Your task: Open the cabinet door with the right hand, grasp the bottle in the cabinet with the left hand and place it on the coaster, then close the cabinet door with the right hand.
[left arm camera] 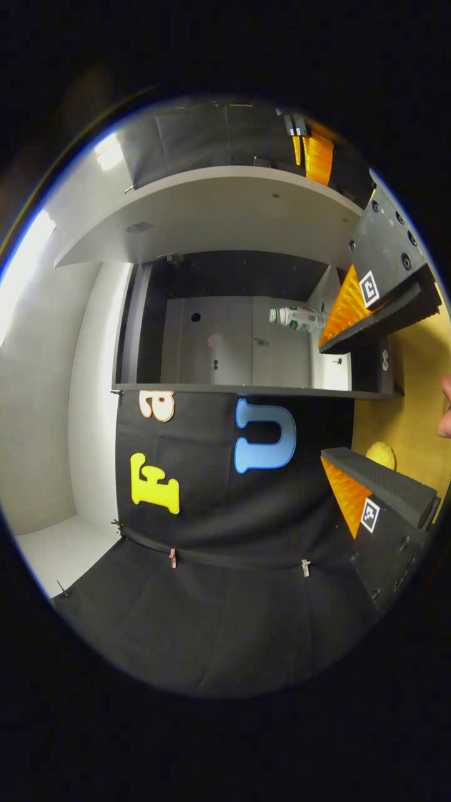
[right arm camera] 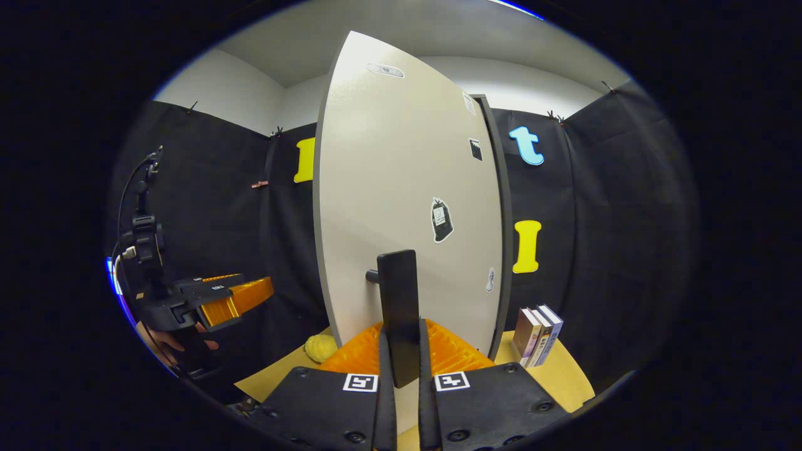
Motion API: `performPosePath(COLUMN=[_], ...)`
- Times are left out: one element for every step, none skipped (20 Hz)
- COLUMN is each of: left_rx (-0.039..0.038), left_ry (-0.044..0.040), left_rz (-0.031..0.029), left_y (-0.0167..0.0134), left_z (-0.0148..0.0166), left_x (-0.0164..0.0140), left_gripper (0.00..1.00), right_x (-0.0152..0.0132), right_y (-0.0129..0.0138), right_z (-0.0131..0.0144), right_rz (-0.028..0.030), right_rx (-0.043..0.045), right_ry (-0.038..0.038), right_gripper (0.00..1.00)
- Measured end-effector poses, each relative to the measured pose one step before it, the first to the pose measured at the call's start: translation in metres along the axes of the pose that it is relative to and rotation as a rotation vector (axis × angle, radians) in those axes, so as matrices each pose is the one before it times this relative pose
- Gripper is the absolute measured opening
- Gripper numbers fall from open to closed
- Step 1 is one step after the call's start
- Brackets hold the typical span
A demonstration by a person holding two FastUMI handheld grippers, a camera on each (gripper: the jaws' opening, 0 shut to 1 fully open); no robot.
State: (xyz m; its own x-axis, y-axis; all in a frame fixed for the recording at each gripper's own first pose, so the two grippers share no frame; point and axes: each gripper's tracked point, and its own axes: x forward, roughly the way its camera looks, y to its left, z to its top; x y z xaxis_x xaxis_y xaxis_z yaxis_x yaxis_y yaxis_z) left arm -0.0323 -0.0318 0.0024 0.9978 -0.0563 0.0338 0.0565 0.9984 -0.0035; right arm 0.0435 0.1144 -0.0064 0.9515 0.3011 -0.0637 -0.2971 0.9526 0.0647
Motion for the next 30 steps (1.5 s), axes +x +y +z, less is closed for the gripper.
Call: performPosePath(left_rx=[-0.00392,-0.00213,0.00031,0.00147,0.00267,0.00147,-0.00171,-0.00239,-0.00042,0.00300,0.00434,0.00423,0.00232,0.00143,-0.00057,-0.00064,0.00040,0.00120,0.00160,0.00125,0.00154,0.00225,0.00226,0.00072,-0.00065,0.00036,0.00248,0.00357,0.00127,-0.00055], left_ry=[0.00060,-0.00131,-0.00230,-0.00255,-0.00185,-0.00024,0.00104,0.00297,0.00193,0.00006,-0.00070,0.00008,-0.00022,0.00037,-0.00014,0.00278,0.00217,-0.00142,-0.00101,-0.00037,-0.00087,0.00045,0.00092,0.00058,0.00037,0.00188,0.00037,0.00138,-0.00016,0.00043], left_rz=[-0.01466,-0.01304,-0.01081,-0.01077,-0.01089,-0.00836,-0.00922,-0.00923,-0.00717,-0.00536,-0.00316,-0.00522,-0.00388,-0.00575,-0.00463,-0.00622,-0.00441,-0.00337,-0.00279,-0.00304,-0.00259,-0.00243,-0.00261,-0.00252,-0.00435,-0.00557,-0.00482,-0.00743,-0.00573,-0.00606], left_y=[-0.00682,-0.00487,-0.00467,-0.00469,-0.00438,-0.00298,-0.00302,-0.00425,-0.00287,-0.00194,-0.00230,-0.00254,-0.00209,-0.00260,-0.00284,-0.00218,-0.00161,-0.00242,-0.00069,0.00005,-0.00167,-0.00018,-0.00107,-0.00102,-0.00155,-0.00238,-0.00215,-0.00362,-0.00236,-0.00183], left_z=[0.00037,0.00030,0.00147,-0.00037,0.00109,-0.00132,-0.00042,-0.00169,-0.00034,0.00067,0.00066,-0.00084,0.00070,-0.00085,-0.00019,-0.00138,0.00026,0.00016,0.00057,-0.00018,0.00041,-0.00115,-0.00009,-0.00054,0.00038,-0.00051,0.00051,-0.00064,-0.00011,0.00043], left_x=[0.00212,0.00242,0.00187,0.00231,0.00232,0.00068,0.00189,0.00096,0.00134,0.00185,0.00078,0.00176,0.00144,0.00144,0.00078,0.00168,0.00174,-0.00015,-0.00005,0.00050,0.00030,0.00124,0.00082,0.00138,0.00153,0.00066,0.00133,0.00138,0.00099,0.00120], left_gripper=[0.94,0.96,0.94,0.94,0.94,0.94,0.94,0.94,0.94,0.94,0.94,0.95,0.95,0.95,0.95,0.95,0.94,0.94,0.94,0.95,0.94,0.92,0.94,0.94,0.92,0.92,0.92,0.94,0.94,0.94], right_x=[-0.00270,-0.00282,-0.00301,-0.00164,-0.00328,-0.00442,-0.00282,-0.00180,-0.00196,-0.00082,-0.00096,-0.00121,-0.00161,-0.00269,-0.00176,-0.00150,0.00048,-0.00038,-0.00053,-0.00015,-0.00141,-0.00068,-0.00257,-0.00083,0.00100,-0.00090,-0.00230,0.00134,-0.00021,-0.00142], right_y=[-0.00501,-0.00509,-0.00560,-0.00651,-0.00661,-0.00560,-0.00595,-0.00549,-0.00514,-0.00654,-0.00510,-0.00425,-0.00327,-0.00286,-0.00281,-0.00414,-0.00548,-0.00514,-0.00552,-0.00639,-0.00730,-0.00709,-0.00627,-0.00784,-0.00577,0.00061,0.00420,0.00166,-0.00034,-0.00384], right_z=[0.00072,0.00011,0.00097,-0.00001,0.00134,0.00092,0.00254,0.00125,-0.00027,0.00104,0.00045,0.00051,0.00051,0.00030,0.00051,0.00112,-0.00008,0.00024,0.00171,0.00147,0.00090,0.00158,0.00054,0.00185,0.00240,0.00137,-0.00191,-0.00054,-0.00006,0.00117], right_rz=[-0.01467,-0.01653,-0.01889,-0.01876,-0.01852,-0.01680,-0.01525,-0.01495,-0.01680,-0.01879,-0.01913,-0.01573,-0.01119,-0.01064,-0.01174,-0.01233,-0.01221,-0.01155,-0.01405,-0.01767,-0.01730,-0.01614,-0.02060,-0.03277,-0.01835,0.00323,0.00473,0.00624,-0.00658,-0.01822], right_rx=[0.00172,0.00207,0.00462,0.00582,0.00897,0.01524,0.01268,0.00116,-0.00606,-0.00686,-0.00309,0.00060,0.00135,0.00220,0.00217,0.00044,-0.00111,-0.00340,-0.00280,0.00014,-0.00089,-0.00050,-0.00609,-0.01610,-0.00638,0.00730,0.00414,0.00041,-0.00341,-0.00516], right_ry=[-0.00313,-0.00151,-0.00156,0.00584,0.00261,-0.00016,-0.00545,0.00058,0.00196,-0.00053,-0.00074,-0.00154,-0.00113,-0.00053,-0.00154,-0.00197,-0.00132,-0.00059,-0.00449,-0.00350,-0.00287,-0.00437,-0.00616,-0.01299,-0.01312,-0.00331,0.00339,0.00163,0.00165,-0.00355], right_gripper=[0.18,0.18,0.18,0.17,0.17,0.17,0.11,0.17,0.17,0.17,0.17,0.16,0.16,0.16,0.16,0.16,0.16,0.15,0.14,0.13,0.23,0.12,0.12,0.12,0.12,0.12,0.11,0.11,0.12,0.12])
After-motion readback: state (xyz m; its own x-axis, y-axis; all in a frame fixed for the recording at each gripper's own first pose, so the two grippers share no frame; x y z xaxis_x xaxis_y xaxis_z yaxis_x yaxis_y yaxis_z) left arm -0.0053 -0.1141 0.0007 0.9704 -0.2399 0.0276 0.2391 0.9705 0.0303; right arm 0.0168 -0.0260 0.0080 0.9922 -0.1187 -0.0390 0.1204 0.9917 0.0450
